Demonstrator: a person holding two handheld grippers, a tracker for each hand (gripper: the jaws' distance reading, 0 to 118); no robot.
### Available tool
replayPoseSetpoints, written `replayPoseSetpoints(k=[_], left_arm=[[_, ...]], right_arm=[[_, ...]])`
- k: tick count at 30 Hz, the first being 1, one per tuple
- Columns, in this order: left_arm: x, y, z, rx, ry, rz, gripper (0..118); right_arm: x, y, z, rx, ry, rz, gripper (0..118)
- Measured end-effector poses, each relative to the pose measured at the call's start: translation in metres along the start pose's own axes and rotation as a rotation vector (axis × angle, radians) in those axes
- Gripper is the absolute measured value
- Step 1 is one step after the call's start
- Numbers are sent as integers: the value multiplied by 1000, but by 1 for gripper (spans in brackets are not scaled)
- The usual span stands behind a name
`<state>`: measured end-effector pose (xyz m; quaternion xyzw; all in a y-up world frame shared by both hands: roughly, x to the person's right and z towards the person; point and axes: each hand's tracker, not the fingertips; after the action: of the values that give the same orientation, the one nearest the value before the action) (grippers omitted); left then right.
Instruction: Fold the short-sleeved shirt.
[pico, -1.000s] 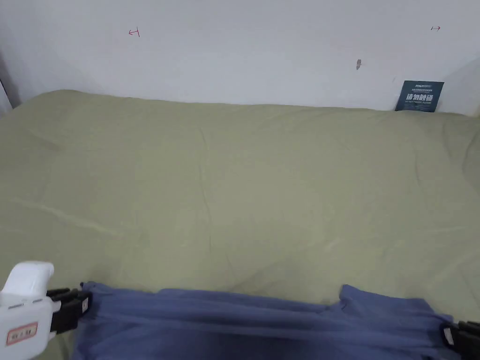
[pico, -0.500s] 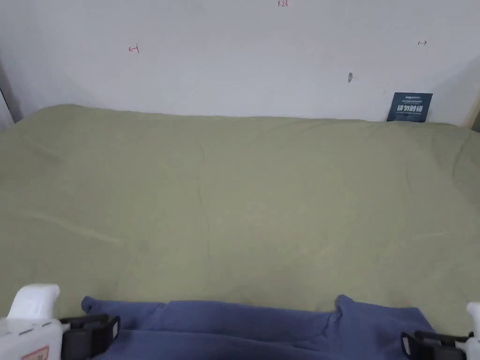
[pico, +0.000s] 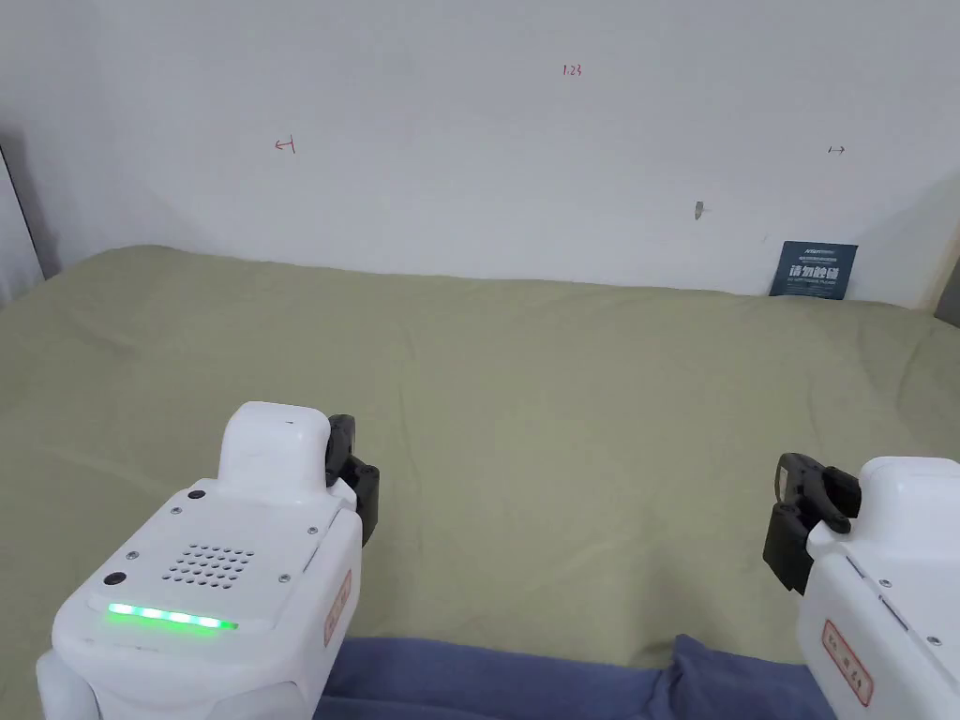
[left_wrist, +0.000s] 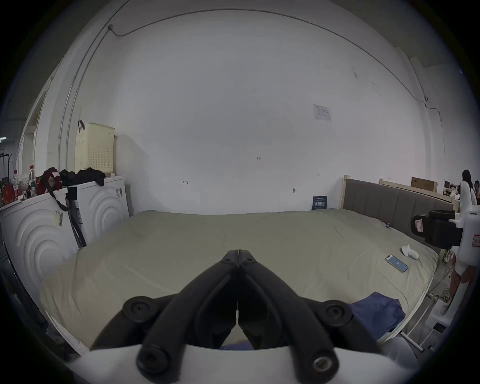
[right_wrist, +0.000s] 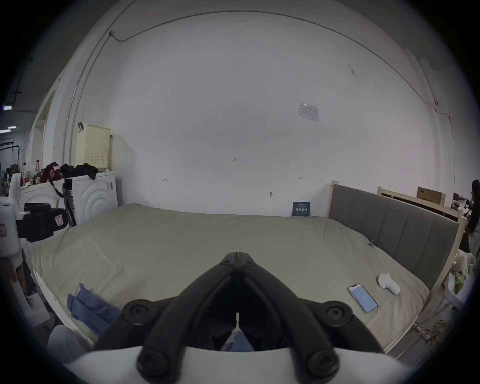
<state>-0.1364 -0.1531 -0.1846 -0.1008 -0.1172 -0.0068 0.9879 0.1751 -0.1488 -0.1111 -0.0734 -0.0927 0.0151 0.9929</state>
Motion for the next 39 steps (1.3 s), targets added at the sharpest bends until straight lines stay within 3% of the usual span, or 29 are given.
replayPoseSetpoints(k=[7, 11, 19, 22, 27, 28, 30, 31, 39], left_arm=[[-6, 7, 3, 44, 38, -43, 0], [-46, 10, -3, -78, 2, 30, 0], [-204, -59, -49, -621, -113, 358, 0], [-236, -91, -57, -711, -153, 489, 0], [-259, -126, -74, -818, -353, 630, 0], [-261, -131, -76, -840, -400, 664, 18], [-258, -142, -87, -908, -450, 690, 96], [-255, -148, -92, -935, -484, 698, 118], [-247, -182, -115, -953, -568, 823, 118]], right_arm=[[-2, 0, -2, 12, -18, -21, 2], [-2, -4, 1, 21, -22, -35, 2], [-9, -31, 8, -61, -45, 2, 2], [-15, -40, 10, -105, -55, 15, 2], [-23, -58, 7, -180, -54, 41, 2], [-25, -61, 7, -192, -59, 50, 2], [-26, -64, 5, -208, -59, 55, 2], [-27, -65, 6, -212, -59, 50, 2], [-25, -70, 4, -246, -53, 17, 2]])
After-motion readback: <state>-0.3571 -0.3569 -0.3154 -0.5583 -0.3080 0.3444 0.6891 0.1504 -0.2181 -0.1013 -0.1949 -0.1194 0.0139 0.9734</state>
